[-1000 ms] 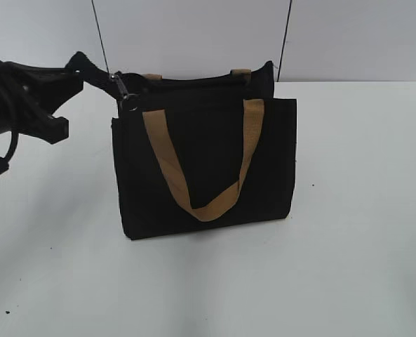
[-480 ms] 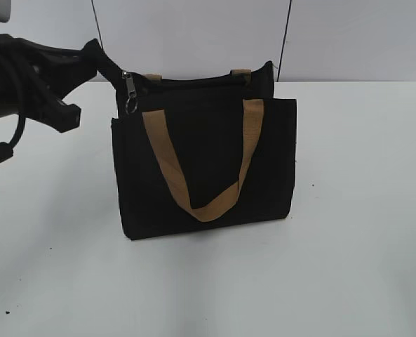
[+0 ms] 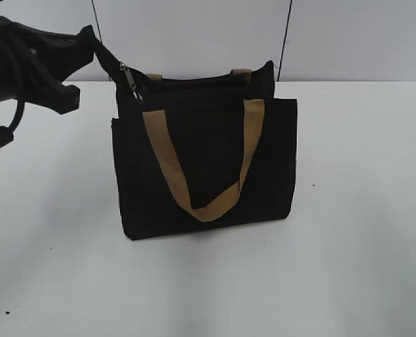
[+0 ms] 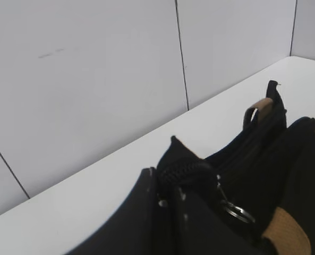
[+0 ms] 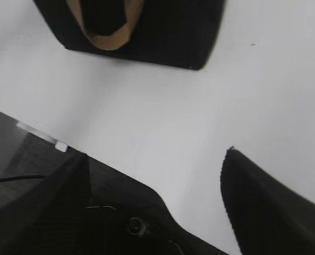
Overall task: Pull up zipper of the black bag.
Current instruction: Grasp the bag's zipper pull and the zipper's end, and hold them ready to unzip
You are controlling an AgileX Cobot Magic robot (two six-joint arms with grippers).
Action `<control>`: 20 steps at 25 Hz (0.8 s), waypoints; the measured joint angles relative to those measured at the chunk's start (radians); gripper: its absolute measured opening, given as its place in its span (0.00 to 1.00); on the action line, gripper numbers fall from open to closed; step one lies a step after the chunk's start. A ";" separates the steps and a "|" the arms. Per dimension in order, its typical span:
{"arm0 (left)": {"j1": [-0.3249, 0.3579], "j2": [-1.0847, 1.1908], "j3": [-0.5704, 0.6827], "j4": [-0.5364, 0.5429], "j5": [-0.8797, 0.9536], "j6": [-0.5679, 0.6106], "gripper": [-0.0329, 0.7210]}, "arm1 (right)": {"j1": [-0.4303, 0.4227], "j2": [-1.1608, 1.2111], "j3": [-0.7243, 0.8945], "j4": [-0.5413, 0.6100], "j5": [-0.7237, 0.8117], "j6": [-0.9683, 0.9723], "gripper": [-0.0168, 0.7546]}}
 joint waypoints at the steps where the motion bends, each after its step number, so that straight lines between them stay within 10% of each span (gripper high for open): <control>1: 0.000 0.000 0.000 0.000 0.002 0.000 0.09 | 0.000 0.038 0.000 0.042 -0.014 -0.040 0.78; 20: 0.000 0.000 0.000 0.000 0.023 0.000 0.09 | 0.305 0.713 -0.404 0.207 -0.245 -0.274 0.78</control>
